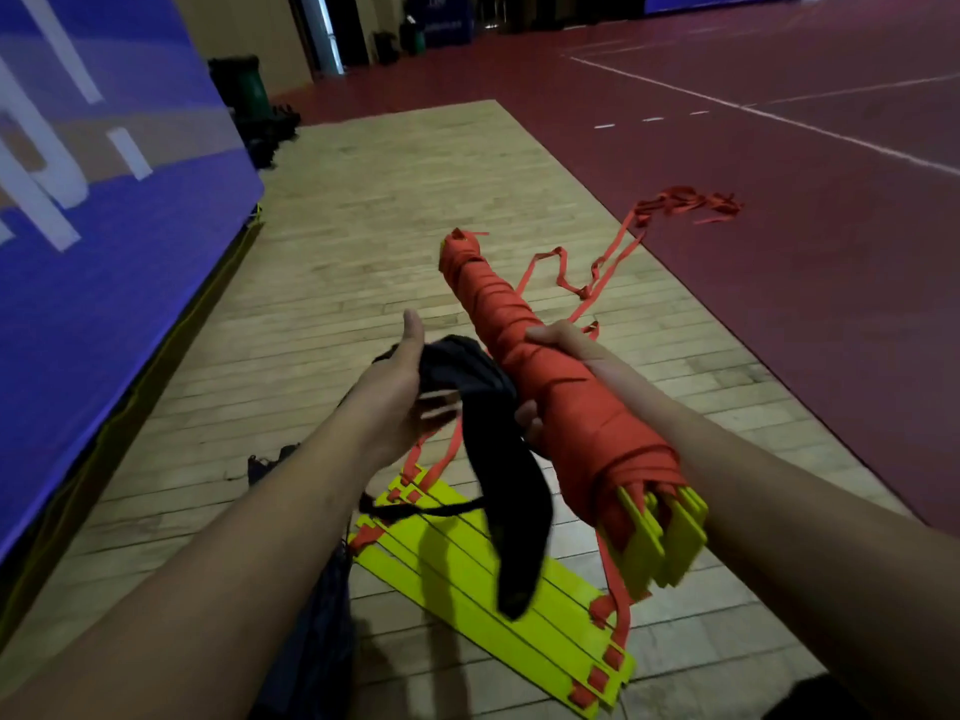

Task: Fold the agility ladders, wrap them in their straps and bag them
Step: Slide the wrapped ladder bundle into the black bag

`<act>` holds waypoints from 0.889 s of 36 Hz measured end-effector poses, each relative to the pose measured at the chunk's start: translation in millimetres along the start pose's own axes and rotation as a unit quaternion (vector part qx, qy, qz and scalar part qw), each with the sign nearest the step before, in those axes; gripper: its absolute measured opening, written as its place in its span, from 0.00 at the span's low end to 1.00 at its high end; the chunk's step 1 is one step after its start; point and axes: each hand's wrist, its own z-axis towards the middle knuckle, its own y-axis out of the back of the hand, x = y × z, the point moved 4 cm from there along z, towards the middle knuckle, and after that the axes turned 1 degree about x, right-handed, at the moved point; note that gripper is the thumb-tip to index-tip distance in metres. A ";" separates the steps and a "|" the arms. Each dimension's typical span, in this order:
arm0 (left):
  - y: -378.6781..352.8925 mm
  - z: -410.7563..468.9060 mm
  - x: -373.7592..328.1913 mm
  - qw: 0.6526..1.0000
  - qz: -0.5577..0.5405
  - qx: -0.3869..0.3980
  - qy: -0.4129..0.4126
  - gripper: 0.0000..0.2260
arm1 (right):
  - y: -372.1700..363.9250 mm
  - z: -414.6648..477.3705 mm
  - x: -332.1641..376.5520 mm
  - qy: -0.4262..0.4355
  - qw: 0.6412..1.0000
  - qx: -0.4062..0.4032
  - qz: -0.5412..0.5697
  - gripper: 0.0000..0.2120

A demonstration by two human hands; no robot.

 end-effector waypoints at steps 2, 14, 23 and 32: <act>-4.4 -13.1 9.5 0.991 0.085 0.093 0.032 0.47 | -2.6 1.5 6.2 0.025 0.999 0.016 0.023 0.34; -5.7 -53.9 15.2 0.963 0.064 0.260 0.024 0.24 | 24.6 -12.1 35.4 0.151 0.974 -0.166 -0.012 0.11; 10.4 -32.8 -13.2 0.992 -0.046 0.030 -0.111 0.12 | 30.0 -15.2 21.4 0.138 0.965 -0.214 -0.062 0.10; -26.6 -46.7 -5.4 0.979 0.061 0.153 -0.120 0.22 | -6.3 -13.6 -0.2 0.120 0.982 -0.140 -0.048 0.12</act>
